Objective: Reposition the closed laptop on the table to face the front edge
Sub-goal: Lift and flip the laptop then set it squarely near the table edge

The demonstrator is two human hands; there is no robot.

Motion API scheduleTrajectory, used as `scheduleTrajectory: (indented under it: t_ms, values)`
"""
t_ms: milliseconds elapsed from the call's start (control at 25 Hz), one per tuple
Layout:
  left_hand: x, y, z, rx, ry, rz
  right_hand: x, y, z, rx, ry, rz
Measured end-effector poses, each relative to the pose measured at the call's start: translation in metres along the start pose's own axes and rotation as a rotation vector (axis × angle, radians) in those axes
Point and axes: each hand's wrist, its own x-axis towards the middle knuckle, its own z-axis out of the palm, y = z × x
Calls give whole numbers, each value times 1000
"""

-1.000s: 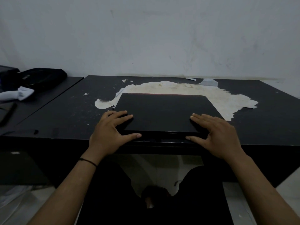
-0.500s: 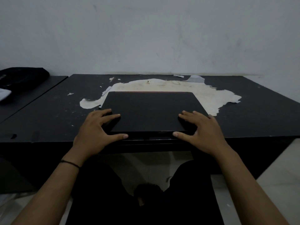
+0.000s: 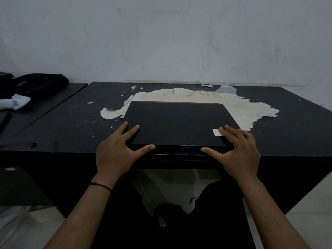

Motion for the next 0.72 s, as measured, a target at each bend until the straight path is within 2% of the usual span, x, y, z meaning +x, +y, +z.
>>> scheduleTrajectory:
  t_ms: [80,200,720]
  values:
    - [-5,2,4,-4,72,11,2,-1,-2,-9,-36,7]
    - [-3,2,5,9,97,18,6,-2,-6,-5,-93,31]
    - [1,2,3,1,-33,-33,0,-1,1,-51,1,4]
